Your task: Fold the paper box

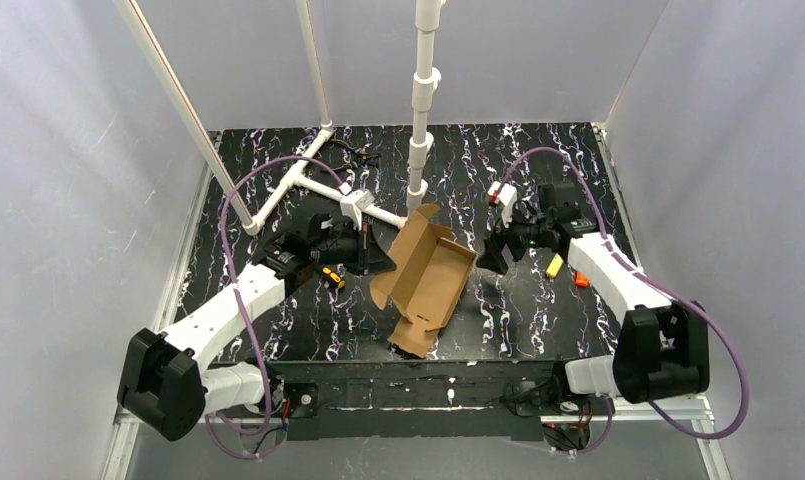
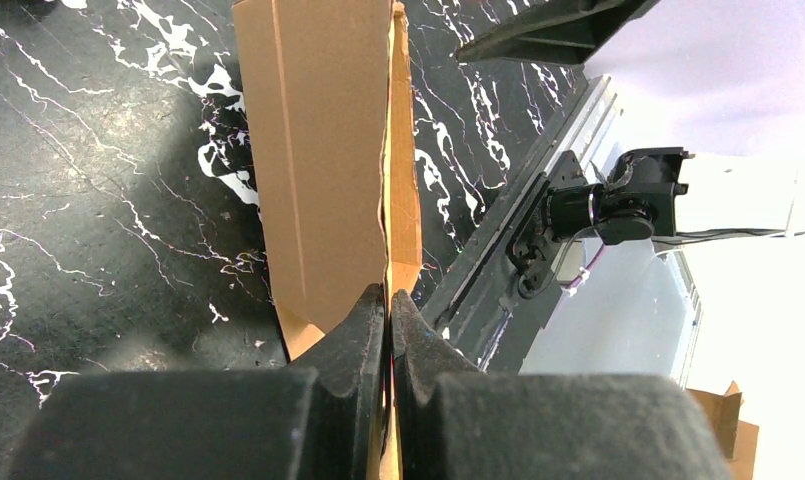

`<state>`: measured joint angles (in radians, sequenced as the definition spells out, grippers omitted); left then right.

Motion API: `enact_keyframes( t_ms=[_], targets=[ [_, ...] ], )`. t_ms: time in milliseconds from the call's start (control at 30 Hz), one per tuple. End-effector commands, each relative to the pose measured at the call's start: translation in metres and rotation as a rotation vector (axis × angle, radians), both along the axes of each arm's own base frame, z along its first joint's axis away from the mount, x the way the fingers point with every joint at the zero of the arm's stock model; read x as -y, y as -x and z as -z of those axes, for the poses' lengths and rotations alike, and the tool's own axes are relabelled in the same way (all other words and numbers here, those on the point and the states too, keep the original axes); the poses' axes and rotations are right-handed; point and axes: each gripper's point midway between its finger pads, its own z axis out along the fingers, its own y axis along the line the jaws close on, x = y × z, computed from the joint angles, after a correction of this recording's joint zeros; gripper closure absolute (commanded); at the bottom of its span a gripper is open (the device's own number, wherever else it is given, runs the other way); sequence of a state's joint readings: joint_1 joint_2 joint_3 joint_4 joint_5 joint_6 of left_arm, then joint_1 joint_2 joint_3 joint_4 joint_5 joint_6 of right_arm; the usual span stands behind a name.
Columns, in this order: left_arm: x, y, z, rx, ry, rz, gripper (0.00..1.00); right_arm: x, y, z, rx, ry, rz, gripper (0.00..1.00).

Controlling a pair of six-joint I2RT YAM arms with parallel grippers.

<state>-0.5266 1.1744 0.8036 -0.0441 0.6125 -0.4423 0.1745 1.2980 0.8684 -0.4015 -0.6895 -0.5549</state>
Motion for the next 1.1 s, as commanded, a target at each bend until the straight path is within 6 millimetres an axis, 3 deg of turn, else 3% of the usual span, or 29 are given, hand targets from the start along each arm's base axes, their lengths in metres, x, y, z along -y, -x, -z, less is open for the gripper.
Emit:
enact_keyframes(
  t_ms=[0,200,367,667,800,867,933,1067],
  targets=[
    [0.006,-0.005,-0.014,0.006,0.007,0.014,1.00,-0.010,-0.037,-0.022,0.106,0.025,0.014,0.07],
    [0.019,-0.015,-0.010,-0.055,-0.005,0.027,1.00,-0.036,-0.045,0.002,0.101,0.102,-0.026,0.22],
    [0.026,-0.019,-0.013,-0.062,-0.002,0.040,1.00,-0.032,-0.054,0.023,0.123,0.171,0.041,0.30],
    [0.032,-0.019,-0.008,-0.094,-0.005,0.055,1.00,-0.037,-0.049,0.051,0.142,0.248,0.008,0.52],
    [0.030,-0.022,-0.007,-0.089,-0.016,0.033,1.00,-0.038,-0.044,0.063,0.123,0.268,-0.018,0.78],
    [0.028,-0.025,-0.007,-0.089,-0.025,0.007,0.91,-0.039,-0.043,0.064,0.116,0.262,-0.017,0.90],
    [0.022,-0.030,-0.011,-0.071,-0.041,-0.048,0.73,-0.040,-0.044,0.061,0.095,0.241,0.018,0.98],
    [-0.006,-0.040,-0.029,-0.001,-0.037,-0.220,0.43,-0.024,-0.051,0.047,0.011,0.123,0.207,0.99]
  ],
)
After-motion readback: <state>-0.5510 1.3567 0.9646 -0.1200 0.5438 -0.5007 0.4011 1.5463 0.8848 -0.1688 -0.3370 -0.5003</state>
